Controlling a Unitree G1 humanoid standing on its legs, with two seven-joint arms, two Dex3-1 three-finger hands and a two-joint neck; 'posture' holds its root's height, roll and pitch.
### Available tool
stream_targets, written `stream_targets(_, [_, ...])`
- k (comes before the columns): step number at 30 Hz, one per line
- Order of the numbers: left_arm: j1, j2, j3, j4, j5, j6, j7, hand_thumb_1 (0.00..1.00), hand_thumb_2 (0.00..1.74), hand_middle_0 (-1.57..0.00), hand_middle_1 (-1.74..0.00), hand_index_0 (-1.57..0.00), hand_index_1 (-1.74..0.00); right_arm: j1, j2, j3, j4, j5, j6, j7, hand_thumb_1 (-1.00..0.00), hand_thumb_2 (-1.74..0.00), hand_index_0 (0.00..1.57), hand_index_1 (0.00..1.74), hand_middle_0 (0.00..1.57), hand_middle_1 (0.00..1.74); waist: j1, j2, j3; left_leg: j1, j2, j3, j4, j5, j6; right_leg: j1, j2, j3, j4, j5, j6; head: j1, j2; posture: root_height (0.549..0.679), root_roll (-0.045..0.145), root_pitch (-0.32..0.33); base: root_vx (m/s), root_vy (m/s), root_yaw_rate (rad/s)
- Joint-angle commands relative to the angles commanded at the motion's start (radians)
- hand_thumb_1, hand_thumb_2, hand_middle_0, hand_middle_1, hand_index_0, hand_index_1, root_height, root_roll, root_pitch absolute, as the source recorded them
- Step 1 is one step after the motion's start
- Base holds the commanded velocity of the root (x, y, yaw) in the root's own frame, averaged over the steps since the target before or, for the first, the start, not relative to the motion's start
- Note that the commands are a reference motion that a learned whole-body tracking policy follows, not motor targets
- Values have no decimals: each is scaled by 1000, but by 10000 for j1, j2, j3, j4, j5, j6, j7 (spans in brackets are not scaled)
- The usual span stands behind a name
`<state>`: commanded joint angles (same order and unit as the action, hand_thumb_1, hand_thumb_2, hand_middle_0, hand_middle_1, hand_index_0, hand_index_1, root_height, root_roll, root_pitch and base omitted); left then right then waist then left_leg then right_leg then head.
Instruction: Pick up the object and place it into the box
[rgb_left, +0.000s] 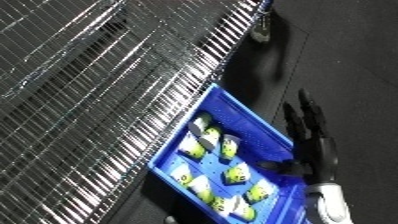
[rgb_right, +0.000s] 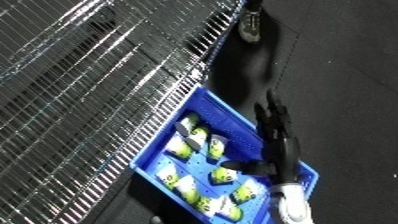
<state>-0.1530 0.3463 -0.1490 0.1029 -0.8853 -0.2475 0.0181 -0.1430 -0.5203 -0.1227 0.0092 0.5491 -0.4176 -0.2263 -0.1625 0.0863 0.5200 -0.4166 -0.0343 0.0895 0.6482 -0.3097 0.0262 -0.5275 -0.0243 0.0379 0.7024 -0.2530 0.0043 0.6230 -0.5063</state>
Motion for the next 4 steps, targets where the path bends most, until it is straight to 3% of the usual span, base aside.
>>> stream_targets(4, [-60,90,110,-116,54,115,98,1000,1740,-1570,-1740,-1570,-1740,-553,-93,378,-590,-567,563,66,0,0,0,0,0,0,256,-162,0,-36,15,-169,-49,114,-25,74,-12,-157,40,-55,-43,-470,-120,646,89,90,1,-59,154])
